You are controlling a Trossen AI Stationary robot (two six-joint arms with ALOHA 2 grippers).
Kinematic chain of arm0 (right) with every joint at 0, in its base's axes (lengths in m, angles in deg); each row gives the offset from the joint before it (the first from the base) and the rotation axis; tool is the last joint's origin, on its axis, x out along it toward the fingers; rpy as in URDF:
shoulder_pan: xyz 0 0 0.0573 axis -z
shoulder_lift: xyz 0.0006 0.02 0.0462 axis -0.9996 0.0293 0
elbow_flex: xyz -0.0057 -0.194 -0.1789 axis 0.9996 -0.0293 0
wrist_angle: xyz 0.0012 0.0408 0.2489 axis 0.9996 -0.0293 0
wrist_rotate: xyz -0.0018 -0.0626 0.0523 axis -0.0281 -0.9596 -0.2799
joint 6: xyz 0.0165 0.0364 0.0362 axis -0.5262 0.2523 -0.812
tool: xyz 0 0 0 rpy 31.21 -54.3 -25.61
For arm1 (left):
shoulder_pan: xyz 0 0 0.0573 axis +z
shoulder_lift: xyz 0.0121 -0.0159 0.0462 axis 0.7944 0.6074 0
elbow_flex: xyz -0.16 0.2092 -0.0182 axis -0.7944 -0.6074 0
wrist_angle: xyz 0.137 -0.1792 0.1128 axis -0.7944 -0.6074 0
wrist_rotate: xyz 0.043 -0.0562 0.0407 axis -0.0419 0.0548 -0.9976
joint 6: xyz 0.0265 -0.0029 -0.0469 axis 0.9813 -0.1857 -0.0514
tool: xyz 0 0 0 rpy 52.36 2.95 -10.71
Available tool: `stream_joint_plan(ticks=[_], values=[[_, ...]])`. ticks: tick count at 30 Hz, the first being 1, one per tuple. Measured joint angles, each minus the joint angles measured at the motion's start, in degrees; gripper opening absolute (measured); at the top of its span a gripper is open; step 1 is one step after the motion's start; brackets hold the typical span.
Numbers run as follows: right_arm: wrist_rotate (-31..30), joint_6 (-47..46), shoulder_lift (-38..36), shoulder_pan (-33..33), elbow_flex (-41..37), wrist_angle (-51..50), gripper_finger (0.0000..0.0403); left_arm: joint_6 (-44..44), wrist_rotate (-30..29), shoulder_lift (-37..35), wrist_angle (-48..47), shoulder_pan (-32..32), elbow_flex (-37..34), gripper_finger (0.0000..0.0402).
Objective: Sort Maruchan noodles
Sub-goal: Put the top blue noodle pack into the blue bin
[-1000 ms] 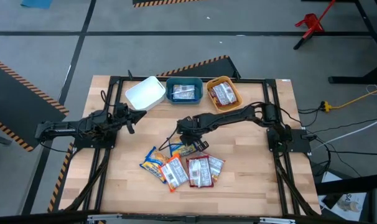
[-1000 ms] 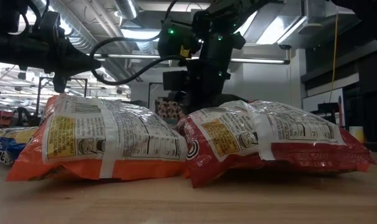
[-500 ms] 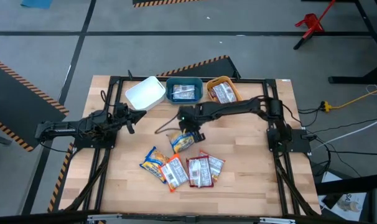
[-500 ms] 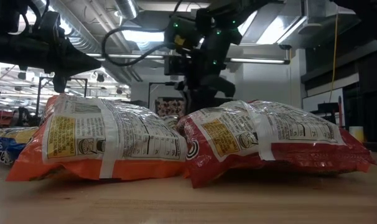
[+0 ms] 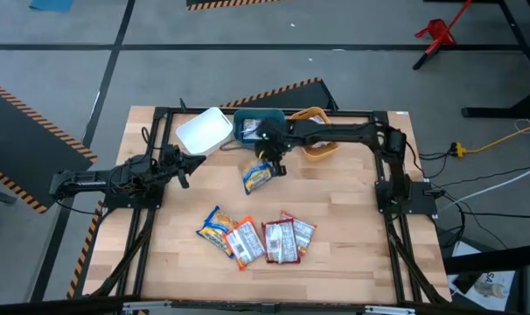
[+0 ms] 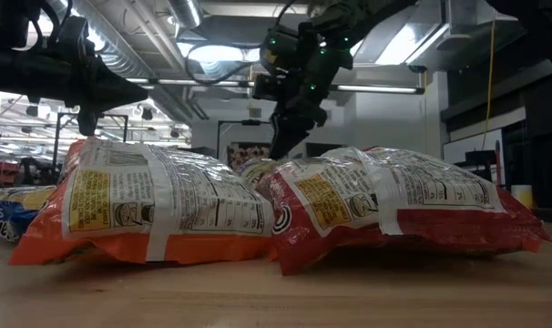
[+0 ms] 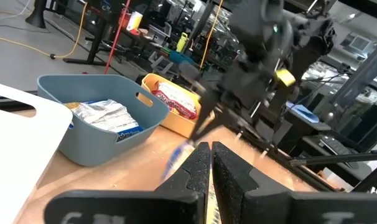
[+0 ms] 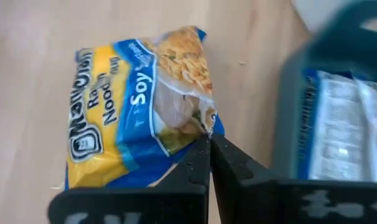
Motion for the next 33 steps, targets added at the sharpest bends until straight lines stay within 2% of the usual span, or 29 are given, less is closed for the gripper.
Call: stream_joint_plan(ticks=[13,16,20,24,27,30,33], values=[[2.47,-1.22,-5.09,4.78,-0.01,0.31,0.0002,0.17,-0.03,0.00,-0.01,0.01,0.00,0.0012],[7.10,-1.06,-5.14,4.86,-0.16,-2.30,0.0021,0.20,-0.06,0.00,-0.01,0.01,0.00,0.0012],[8.06,2.45,-3.96,3.60,-1.46,-3.34,0.0098,0.22,-0.29,0.00,0.01,0.01,0.00,0.0012],[7.42,4.33,-2.16,1.90,-2.37,-2.49,0.0214,0.22,-0.35,0.02,0.01,0.01,0.00,0.0012],[5.92,2.04,-0.18,-0.08,-2.38,-1.54,0.0291,0.24,-0.34,0.04,0.01,0.01,0.00,0.0012],[0.98,1.53,1.65,-2.57,-2.45,-1.74,0.0343,0.48,-0.40,0.15,0.02,0.01,0.00,0.0012],[-2.77,1.63,2.96,-4.78,-2.45,-1.38,0.0374,0.81,-0.43,0.15,0.03,0.01,0.00,0.0012]])
